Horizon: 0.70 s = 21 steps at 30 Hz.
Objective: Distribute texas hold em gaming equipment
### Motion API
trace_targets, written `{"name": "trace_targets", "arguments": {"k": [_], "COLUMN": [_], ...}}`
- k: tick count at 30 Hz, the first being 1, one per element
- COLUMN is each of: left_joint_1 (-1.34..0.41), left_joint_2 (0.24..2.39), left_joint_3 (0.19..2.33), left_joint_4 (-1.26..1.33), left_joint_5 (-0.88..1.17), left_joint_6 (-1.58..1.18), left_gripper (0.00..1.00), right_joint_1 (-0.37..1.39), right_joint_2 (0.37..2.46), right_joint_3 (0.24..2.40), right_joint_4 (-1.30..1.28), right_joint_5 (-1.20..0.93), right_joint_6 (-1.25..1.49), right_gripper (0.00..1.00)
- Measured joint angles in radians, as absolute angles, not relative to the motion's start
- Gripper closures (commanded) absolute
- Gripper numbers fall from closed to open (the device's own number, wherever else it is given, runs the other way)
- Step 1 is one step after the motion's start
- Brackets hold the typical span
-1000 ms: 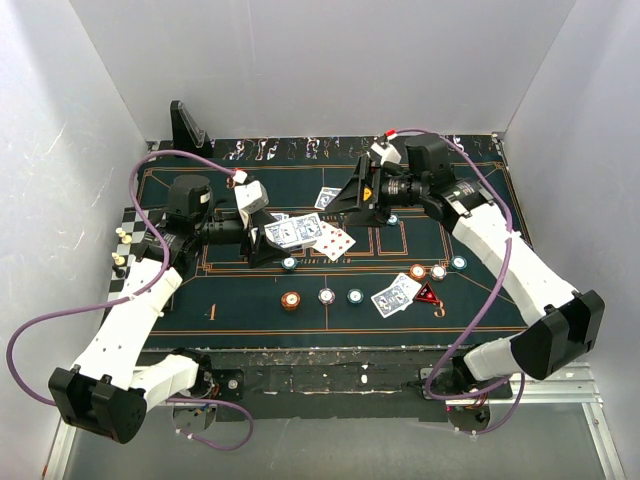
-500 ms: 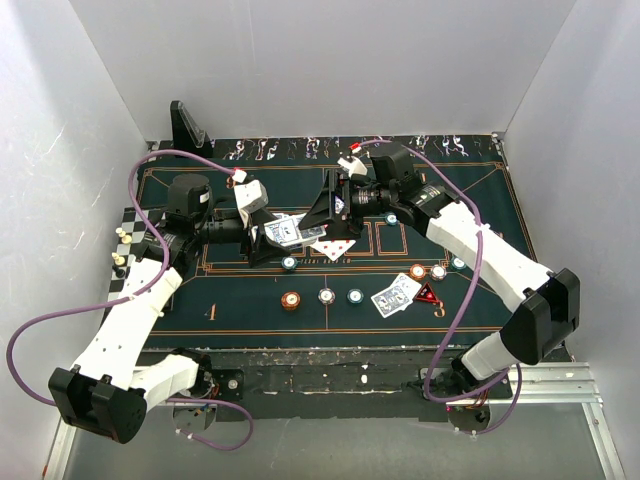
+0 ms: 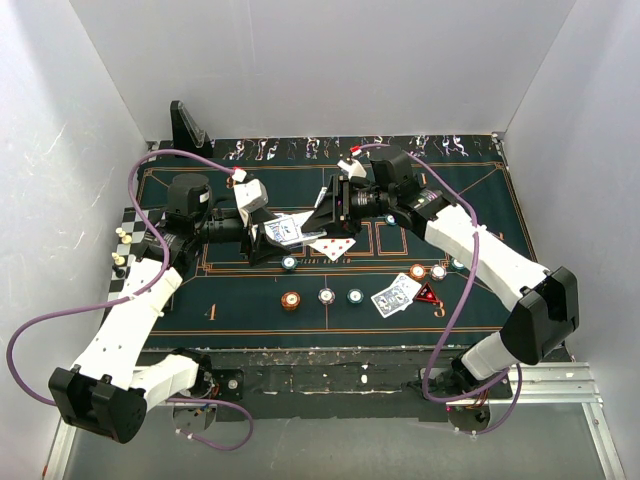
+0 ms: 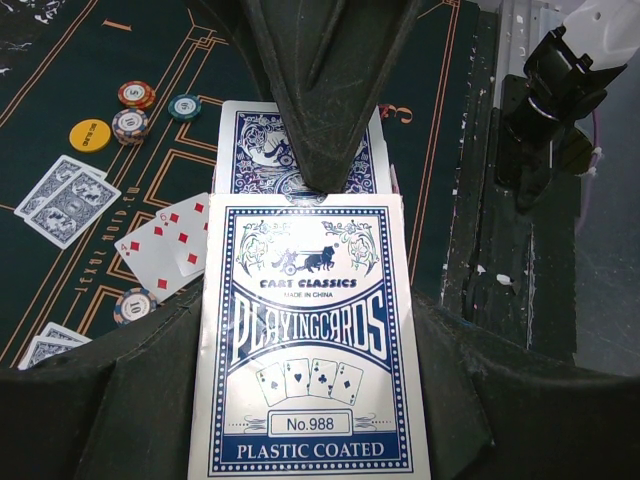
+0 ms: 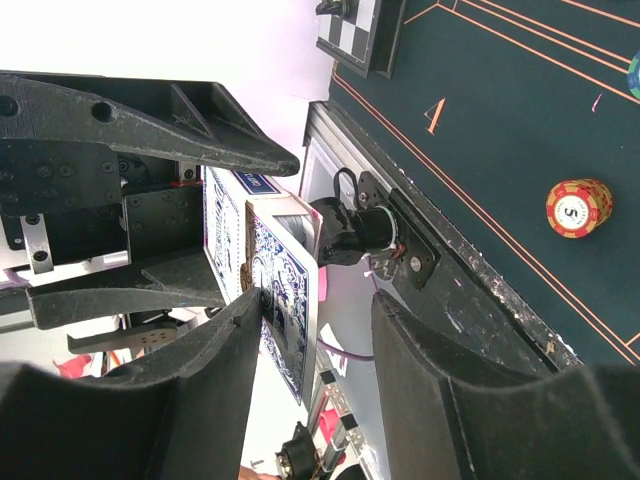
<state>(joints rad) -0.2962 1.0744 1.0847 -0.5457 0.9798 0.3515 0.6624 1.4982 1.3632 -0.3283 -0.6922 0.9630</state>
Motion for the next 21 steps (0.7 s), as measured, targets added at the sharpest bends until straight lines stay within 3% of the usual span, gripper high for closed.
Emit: {"name": "trace_targets", "arguments": {"k": [15, 21], "left_joint_1": [-0.296, -0.296], "left_joint_2": [1.074, 1.074], "left_joint_3": [1.094, 1.098], "left_joint_4": [-0.545, -0.544], "left_joint_5": [0.981, 0.981], "left_joint_6": [0.333, 0.329], "left_gripper": [0.90, 0.90], "right_joint_1": [0.593, 0.582], "right_joint_2": [1.440, 1.428], "right_joint_3": [1.312, 1.312], "right_joint_4": [-0.304, -0.304], "right_joint_5": [-0.698, -0.698], "right_joint_6": [0.971, 0.971], "right_gripper": [0.51, 0.57]}}
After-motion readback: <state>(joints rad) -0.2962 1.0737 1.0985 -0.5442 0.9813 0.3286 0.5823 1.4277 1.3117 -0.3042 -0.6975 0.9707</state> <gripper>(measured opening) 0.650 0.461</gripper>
